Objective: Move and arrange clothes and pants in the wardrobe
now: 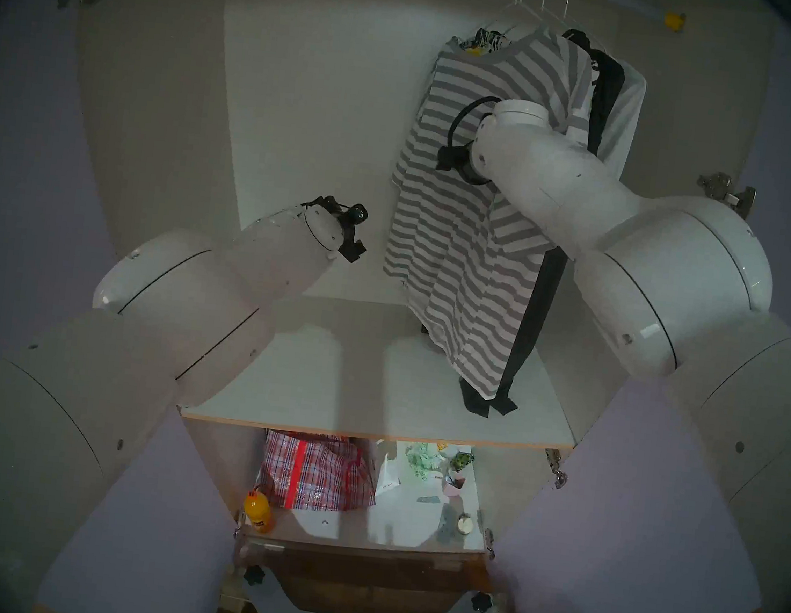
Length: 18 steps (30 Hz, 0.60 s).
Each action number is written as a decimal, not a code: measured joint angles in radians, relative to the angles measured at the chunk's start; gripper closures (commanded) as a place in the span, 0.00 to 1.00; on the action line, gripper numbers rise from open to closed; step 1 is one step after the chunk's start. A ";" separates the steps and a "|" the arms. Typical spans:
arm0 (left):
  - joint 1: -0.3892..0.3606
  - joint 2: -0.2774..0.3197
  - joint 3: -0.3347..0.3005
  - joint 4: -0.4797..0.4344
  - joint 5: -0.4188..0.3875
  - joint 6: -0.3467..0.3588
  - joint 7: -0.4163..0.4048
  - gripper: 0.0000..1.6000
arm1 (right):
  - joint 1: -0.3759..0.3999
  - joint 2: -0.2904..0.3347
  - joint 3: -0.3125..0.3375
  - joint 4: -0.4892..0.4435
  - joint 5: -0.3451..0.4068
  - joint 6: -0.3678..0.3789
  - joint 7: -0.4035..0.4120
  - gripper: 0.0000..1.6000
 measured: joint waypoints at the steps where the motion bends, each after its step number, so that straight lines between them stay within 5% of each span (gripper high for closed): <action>1: 0.001 0.000 0.000 0.000 0.000 0.000 0.001 0.00 | 0.002 0.009 0.000 0.004 -0.002 -0.003 -0.003 0.00; 18: 0.019 0.000 -0.001 0.000 0.000 0.000 0.011 0.00 | 0.006 0.119 0.000 0.062 -0.022 -0.043 -0.043 0.00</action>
